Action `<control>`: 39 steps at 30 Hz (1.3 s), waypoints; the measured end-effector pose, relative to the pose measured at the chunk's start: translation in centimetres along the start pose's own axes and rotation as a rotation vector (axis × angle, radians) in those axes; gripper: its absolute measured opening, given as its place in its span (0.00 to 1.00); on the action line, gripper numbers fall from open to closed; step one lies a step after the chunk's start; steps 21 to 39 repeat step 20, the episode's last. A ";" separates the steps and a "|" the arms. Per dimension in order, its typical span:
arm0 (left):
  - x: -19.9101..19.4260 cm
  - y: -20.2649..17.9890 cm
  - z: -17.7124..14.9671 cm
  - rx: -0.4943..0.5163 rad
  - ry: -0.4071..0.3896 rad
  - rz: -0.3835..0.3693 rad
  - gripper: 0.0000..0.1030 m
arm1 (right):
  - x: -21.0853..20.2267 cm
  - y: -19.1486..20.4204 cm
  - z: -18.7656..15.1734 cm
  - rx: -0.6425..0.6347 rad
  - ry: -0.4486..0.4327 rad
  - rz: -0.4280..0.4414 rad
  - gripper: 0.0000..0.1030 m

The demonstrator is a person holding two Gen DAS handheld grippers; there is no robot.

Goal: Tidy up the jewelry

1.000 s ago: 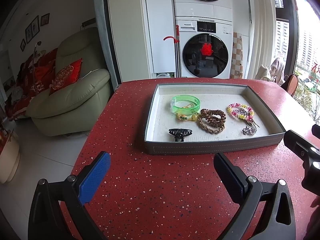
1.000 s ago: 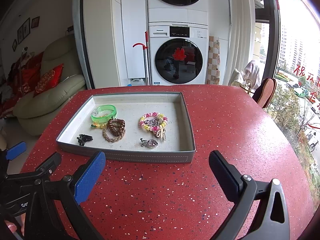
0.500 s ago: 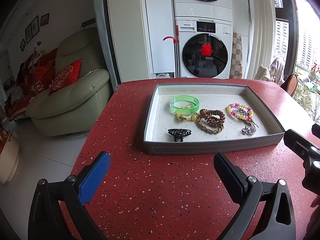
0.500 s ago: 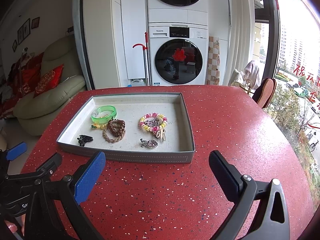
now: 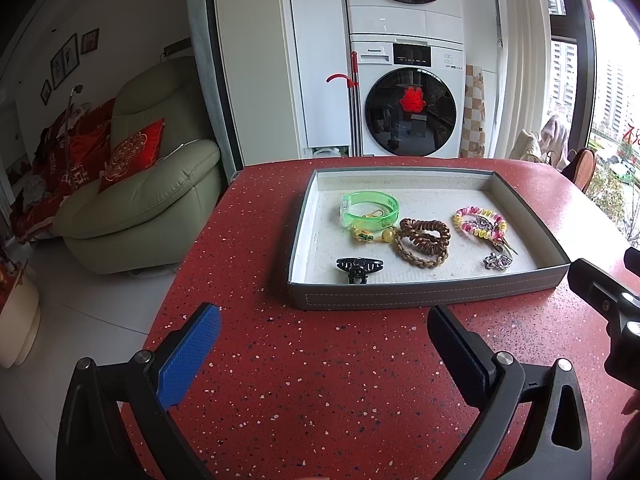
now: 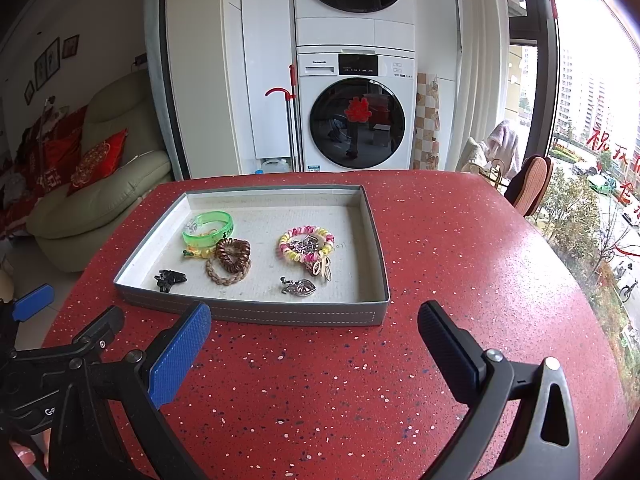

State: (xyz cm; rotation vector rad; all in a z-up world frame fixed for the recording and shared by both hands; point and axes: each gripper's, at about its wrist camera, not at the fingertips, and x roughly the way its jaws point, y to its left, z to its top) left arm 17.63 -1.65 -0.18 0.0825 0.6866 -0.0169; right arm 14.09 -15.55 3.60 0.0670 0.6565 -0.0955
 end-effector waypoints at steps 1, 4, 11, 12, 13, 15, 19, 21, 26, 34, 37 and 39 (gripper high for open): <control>0.0 0.0 0.0 -0.001 0.001 -0.001 1.00 | 0.0 0.0 0.0 0.000 0.001 -0.001 1.00; 0.0 0.0 0.0 -0.001 0.006 0.001 1.00 | 0.0 0.0 0.0 0.001 0.001 -0.001 1.00; 0.2 0.1 -0.1 -0.001 0.009 0.004 1.00 | 0.0 0.0 -0.1 0.000 0.002 0.002 1.00; 0.2 0.1 -0.1 -0.001 0.010 0.004 1.00 | 0.0 0.0 -0.1 0.000 0.002 0.000 1.00; 0.2 0.1 -0.1 -0.001 0.010 0.004 1.00 | 0.0 0.0 -0.1 0.001 0.002 0.000 1.00; 0.2 0.1 -0.2 -0.001 0.010 0.003 1.00 | 0.0 0.0 0.0 0.000 0.002 0.001 1.00; 0.2 0.0 -0.3 0.002 0.012 -0.002 1.00 | 0.0 0.0 -0.1 0.001 0.001 0.001 1.00; 0.2 0.0 -0.3 0.003 0.012 -0.004 1.00 | 0.0 0.0 0.0 0.002 0.002 0.001 1.00; 0.2 0.0 -0.3 0.003 0.012 -0.004 1.00 | 0.0 0.0 0.0 0.002 0.002 0.001 1.00; 0.2 0.0 -0.3 0.003 0.012 -0.004 1.00 | 0.0 0.0 0.0 0.002 0.002 0.001 1.00; 0.2 0.0 -0.3 0.003 0.012 -0.004 1.00 | 0.0 0.0 0.0 0.002 0.002 0.001 1.00; 0.2 0.0 -0.3 0.003 0.012 -0.004 1.00 | 0.0 0.0 0.0 0.002 0.002 0.001 1.00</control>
